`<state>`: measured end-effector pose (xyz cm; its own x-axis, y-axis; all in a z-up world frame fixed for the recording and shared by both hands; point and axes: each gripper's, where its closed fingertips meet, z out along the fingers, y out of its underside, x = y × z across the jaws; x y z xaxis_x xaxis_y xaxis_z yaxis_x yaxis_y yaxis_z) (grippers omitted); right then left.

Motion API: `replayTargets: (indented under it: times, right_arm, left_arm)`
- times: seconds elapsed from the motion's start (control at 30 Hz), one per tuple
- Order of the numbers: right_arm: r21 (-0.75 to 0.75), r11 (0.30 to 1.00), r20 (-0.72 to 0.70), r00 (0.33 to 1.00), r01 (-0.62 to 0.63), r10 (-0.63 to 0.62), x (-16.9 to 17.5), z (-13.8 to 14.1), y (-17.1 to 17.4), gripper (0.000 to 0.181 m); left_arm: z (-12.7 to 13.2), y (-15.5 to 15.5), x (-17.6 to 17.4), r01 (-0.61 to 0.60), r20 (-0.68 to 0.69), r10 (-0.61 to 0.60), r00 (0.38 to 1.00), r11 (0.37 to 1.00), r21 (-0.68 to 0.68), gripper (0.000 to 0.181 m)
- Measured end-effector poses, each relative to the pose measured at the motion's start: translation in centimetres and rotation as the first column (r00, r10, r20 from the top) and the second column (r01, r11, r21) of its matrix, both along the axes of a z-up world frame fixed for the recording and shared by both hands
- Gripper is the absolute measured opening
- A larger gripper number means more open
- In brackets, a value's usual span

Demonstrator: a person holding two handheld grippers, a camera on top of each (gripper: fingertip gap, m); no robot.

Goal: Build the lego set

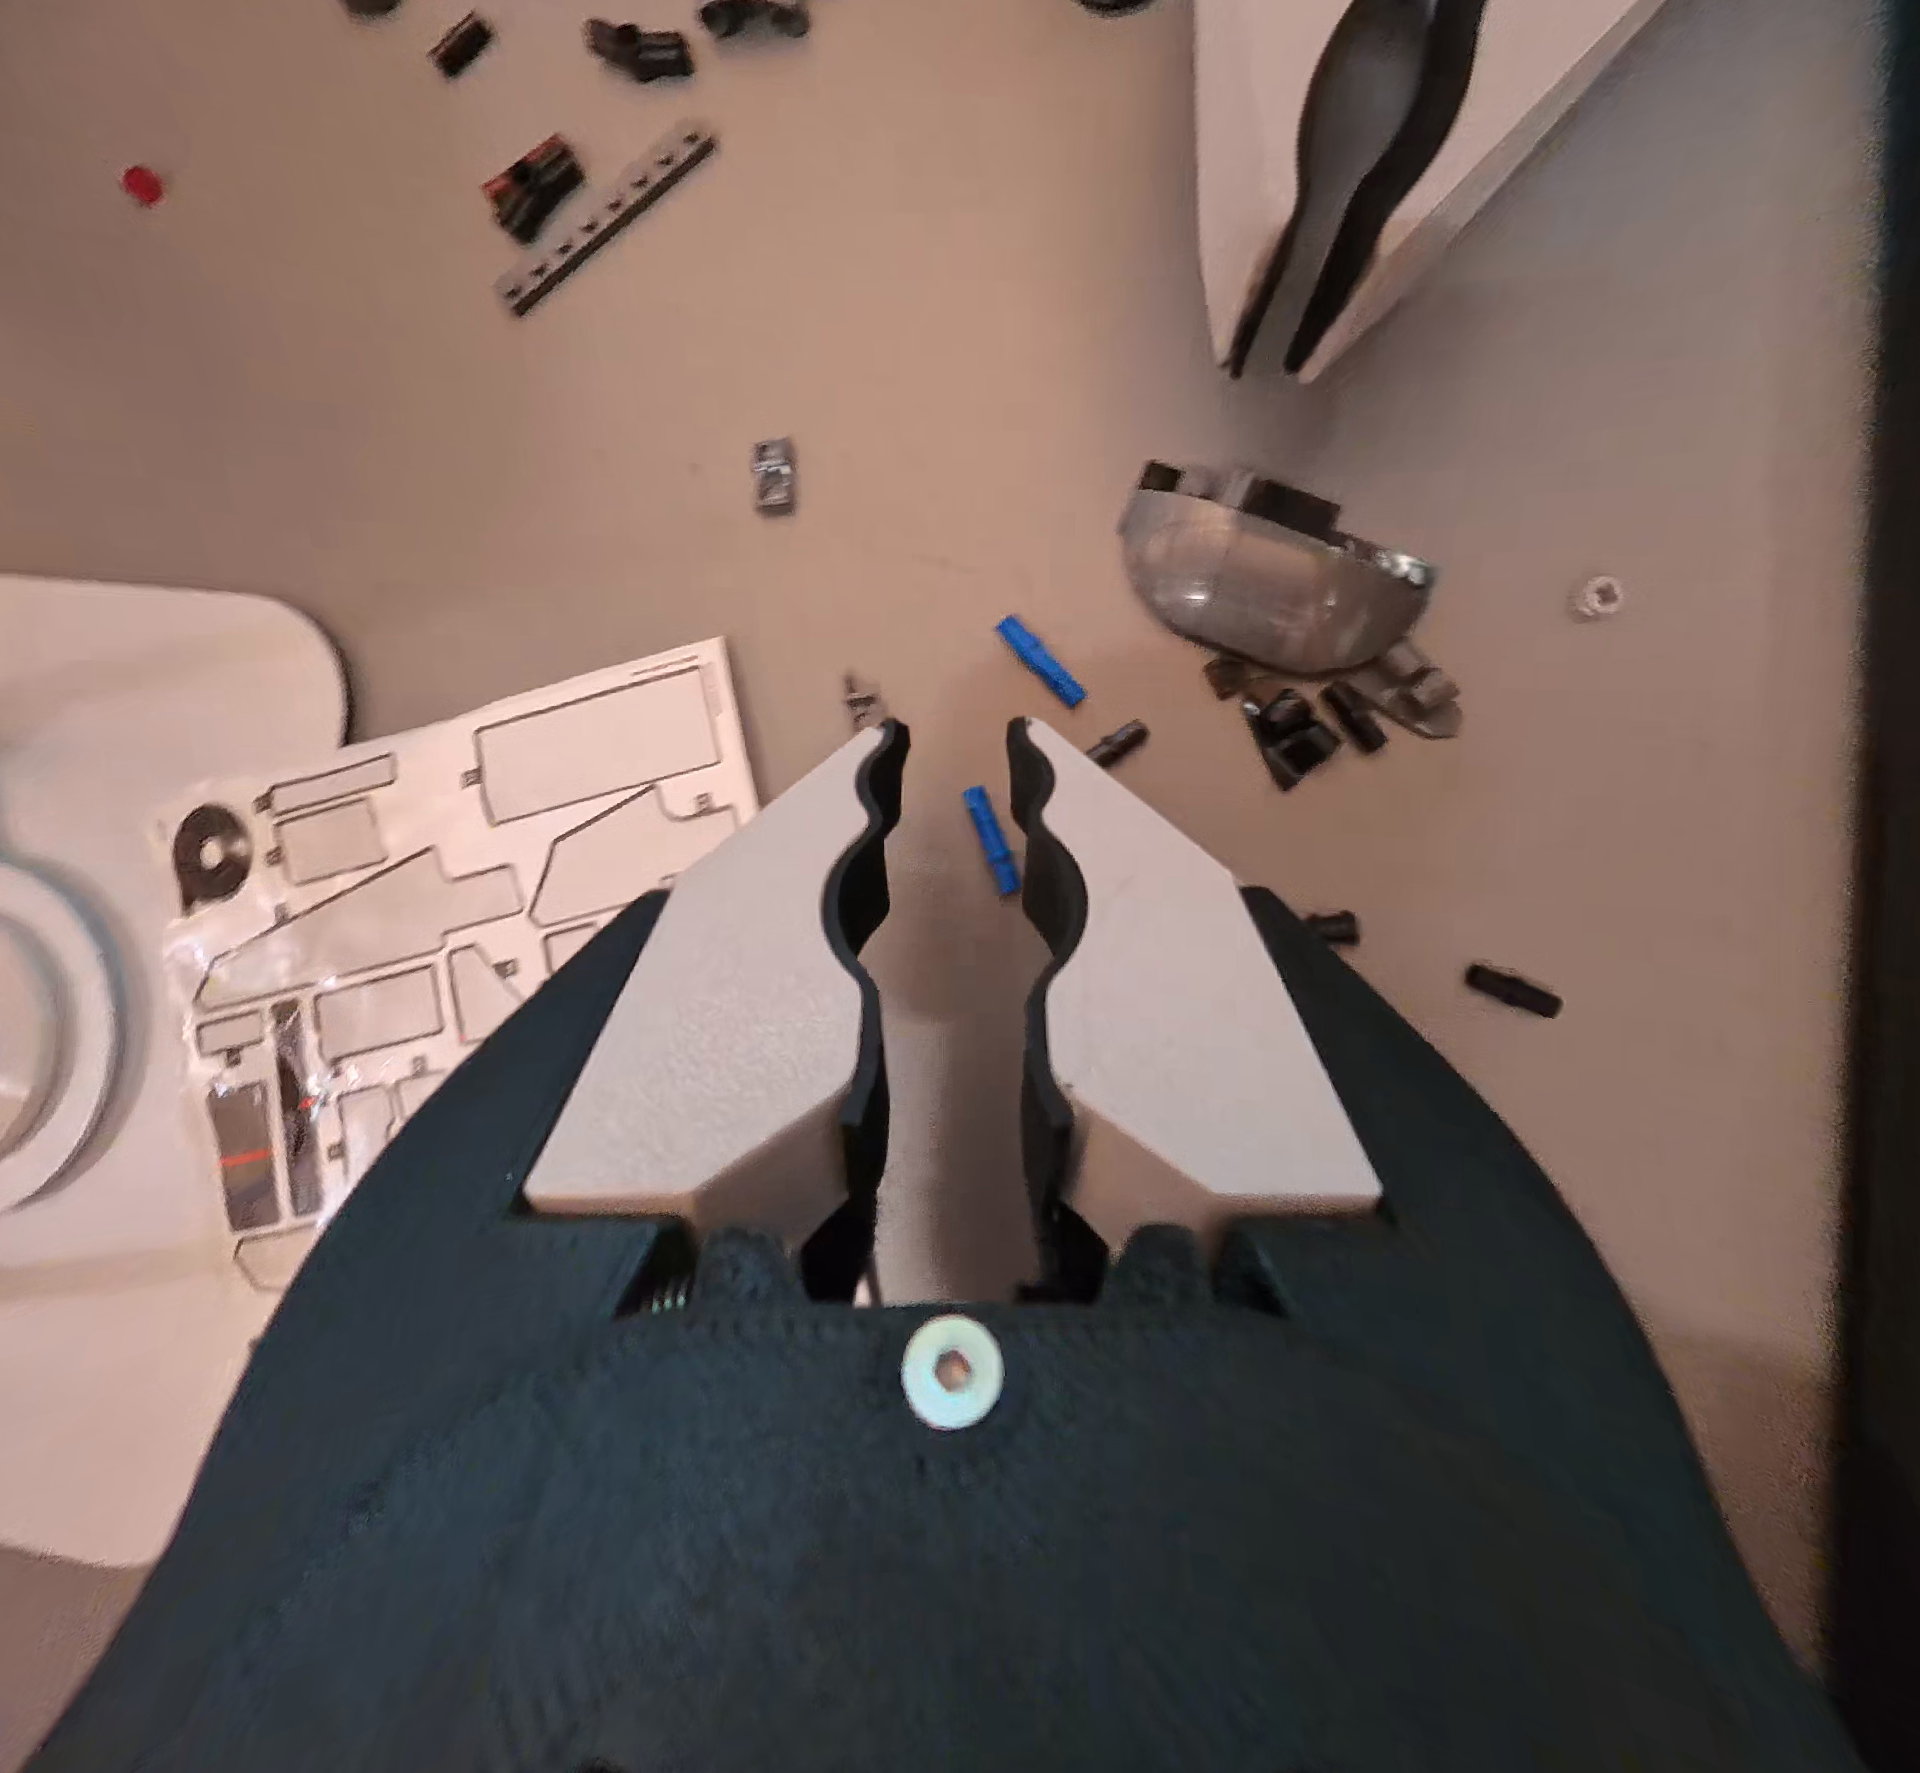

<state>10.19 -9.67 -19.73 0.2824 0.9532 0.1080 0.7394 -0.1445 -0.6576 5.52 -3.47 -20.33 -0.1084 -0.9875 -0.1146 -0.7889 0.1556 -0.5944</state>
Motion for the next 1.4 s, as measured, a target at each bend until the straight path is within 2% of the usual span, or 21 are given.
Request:
replayTargets:
  times: [0.13, 0.2, 0.43, 0.7, 0.87, 1.07, 1.27, 1.4]
  right_arm:
    - [0.026, 0.994, -0.030, 0.994, 0.106, -0.105, 1.4, 0.7, 1.8, 0.008]
    - [0.036, 0.988, -0.043, 0.988, 0.147, -0.146, 2.0, 0.9, 2.5, 0.008]
    - [0.023, 0.965, -0.057, 0.964, 0.262, -0.260, 4.1, 1.0, 4.1, 0.008]
    - [0.061, 0.916, -0.150, 0.911, 0.397, -0.384, 6.4, 2.9, 6.1, 0.013]
    - [0.122, 0.837, -0.213, 0.838, 0.534, -0.503, 9.5, 4.6, 7.8, 0.017]
    - [0.167, 0.670, -0.345, 0.679, 0.724, -0.648, 15.3, 7.7, 9.0, 0.021]
    - [0.152, 0.560, -0.415, 0.567, 0.814, -0.712, 19.2, 8.9, 8.8, 0.025]
    - [0.137, 0.530, -0.424, 0.533, 0.837, -0.732, 20.6, 8.9, 8.6, 0.024]
  left_arm:
    - [1.2, 2.0, -0.4, -0.090, 0.056, 0.088, 0.994, 0.996, 0.018, 0.017]
    - [1.4, 2.1, -1.0, -0.091, 0.055, 0.090, 0.994, 0.996, 0.016, 0.018]
    - [1.2, 2.6, -2.0, -0.115, 0.023, 0.115, 0.993, 0.993, 0.017, 0.021]
    - [0.5, 4.0, -2.7, -0.171, -0.011, 0.172, 0.985, 0.984, 0.047, 0.020]
    - [-0.3, 4.3, -2.9, -0.186, -0.040, 0.188, 0.981, 0.981, 0.053, 0.021]
    - [-0.7, 4.8, -3.1, -0.207, -0.052, 0.210, 0.976, 0.977, 0.053, 0.021]
    - [-1.3, 5.3, -3.4, -0.225, -0.079, 0.230, 0.970, 0.972, 0.067, 0.022]
    - [-1.9, 5.5, -3.7, -0.234, -0.109, 0.241, 0.964, 0.970, 0.069, 0.021]
